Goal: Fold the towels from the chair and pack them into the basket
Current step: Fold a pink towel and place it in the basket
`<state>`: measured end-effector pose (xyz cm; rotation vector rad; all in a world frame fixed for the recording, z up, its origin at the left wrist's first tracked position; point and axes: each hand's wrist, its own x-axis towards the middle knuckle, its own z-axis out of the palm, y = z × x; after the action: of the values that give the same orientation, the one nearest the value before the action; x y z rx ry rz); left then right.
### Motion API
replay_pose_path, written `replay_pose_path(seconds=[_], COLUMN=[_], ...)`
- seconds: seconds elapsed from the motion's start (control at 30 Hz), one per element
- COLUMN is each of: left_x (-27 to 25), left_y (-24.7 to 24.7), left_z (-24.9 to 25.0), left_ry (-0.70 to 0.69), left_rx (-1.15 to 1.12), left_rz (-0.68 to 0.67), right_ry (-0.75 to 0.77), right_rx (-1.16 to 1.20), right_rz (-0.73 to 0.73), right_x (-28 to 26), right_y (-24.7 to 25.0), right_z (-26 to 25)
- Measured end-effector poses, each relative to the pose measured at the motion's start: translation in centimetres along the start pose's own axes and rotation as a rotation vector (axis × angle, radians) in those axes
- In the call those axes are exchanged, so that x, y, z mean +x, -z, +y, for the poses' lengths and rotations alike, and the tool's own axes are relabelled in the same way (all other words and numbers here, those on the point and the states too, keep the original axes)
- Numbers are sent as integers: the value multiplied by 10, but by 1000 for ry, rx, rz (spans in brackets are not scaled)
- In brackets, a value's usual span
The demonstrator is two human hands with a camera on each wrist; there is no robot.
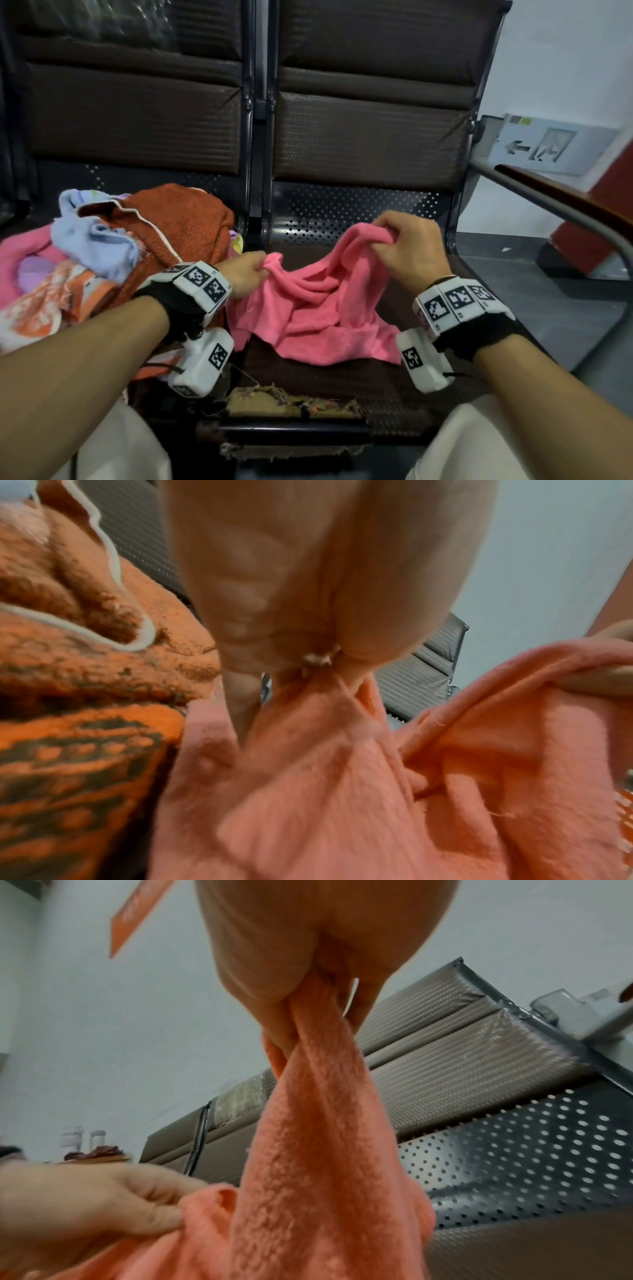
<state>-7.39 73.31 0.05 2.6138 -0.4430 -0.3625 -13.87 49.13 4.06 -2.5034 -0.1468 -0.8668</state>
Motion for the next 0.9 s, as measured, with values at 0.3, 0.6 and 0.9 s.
replay_pose_path(seconds=[0.3,0.6,0.9], left_x=[-10,-3,4], left_y=[-14,9,5], left_z=[47,44,23], left_ry=[-443,-180,0], left_rx=[-264,-228,-345], left_rz=[-88,580,338], right_ry=[97,-91,-179], right_rx=[151,-224,-12], right_rz=[-346,-541,-643], right_x=[-17,-17,-24], right_y=[5,10,2], right_z=[-19,6,20])
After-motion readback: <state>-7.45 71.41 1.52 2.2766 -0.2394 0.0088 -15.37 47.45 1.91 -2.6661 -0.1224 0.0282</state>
